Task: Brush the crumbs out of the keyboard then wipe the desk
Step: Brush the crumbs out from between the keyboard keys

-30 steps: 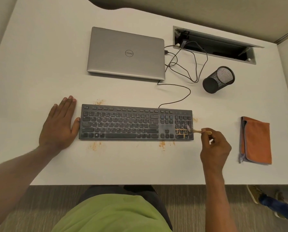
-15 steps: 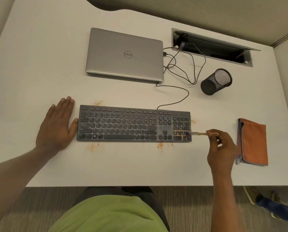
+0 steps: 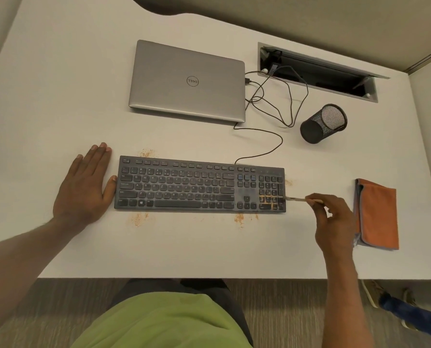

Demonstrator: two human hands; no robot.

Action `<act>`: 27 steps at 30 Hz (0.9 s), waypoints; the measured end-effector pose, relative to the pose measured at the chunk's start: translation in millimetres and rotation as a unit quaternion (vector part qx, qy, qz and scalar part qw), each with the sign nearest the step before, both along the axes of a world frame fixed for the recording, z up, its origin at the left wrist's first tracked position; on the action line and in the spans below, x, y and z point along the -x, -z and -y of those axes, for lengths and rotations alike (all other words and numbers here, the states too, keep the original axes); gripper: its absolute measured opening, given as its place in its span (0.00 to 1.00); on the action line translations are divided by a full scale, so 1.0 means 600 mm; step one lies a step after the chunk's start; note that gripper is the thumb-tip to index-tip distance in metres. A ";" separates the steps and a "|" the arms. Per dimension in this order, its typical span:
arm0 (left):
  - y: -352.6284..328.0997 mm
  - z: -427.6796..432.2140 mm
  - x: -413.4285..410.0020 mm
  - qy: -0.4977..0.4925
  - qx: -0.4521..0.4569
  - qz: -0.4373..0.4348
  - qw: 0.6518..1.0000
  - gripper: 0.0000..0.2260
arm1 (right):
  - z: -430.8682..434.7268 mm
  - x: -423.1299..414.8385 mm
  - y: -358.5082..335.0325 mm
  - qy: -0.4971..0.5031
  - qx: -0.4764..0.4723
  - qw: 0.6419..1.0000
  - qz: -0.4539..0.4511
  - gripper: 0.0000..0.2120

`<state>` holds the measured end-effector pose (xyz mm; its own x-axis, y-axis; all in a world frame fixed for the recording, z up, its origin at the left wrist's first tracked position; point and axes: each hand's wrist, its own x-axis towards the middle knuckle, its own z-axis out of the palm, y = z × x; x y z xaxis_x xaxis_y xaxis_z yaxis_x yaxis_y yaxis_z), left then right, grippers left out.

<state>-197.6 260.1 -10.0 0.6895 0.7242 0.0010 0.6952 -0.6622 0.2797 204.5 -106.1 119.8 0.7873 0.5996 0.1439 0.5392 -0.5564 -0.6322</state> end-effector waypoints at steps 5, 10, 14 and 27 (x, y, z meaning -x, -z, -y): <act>0.000 0.001 -0.001 0.003 -0.001 -0.002 1.000 0.32 | -0.021 -0.001 0.005 0.010 -0.025 1.000 0.002 0.08; -0.001 0.001 0.000 0.003 -0.002 -0.002 1.000 0.32 | -0.013 0.003 0.005 -0.020 0.006 0.999 -0.024 0.11; 0.000 0.001 -0.001 0.003 -0.001 0.000 1.000 0.32 | -0.002 -0.001 -0.018 -0.045 0.035 0.998 -0.026 0.17; 0.001 0.000 0.001 0.003 0.002 -0.001 1.000 0.31 | 0.021 -0.003 0.003 0.004 0.026 0.998 -0.054 0.07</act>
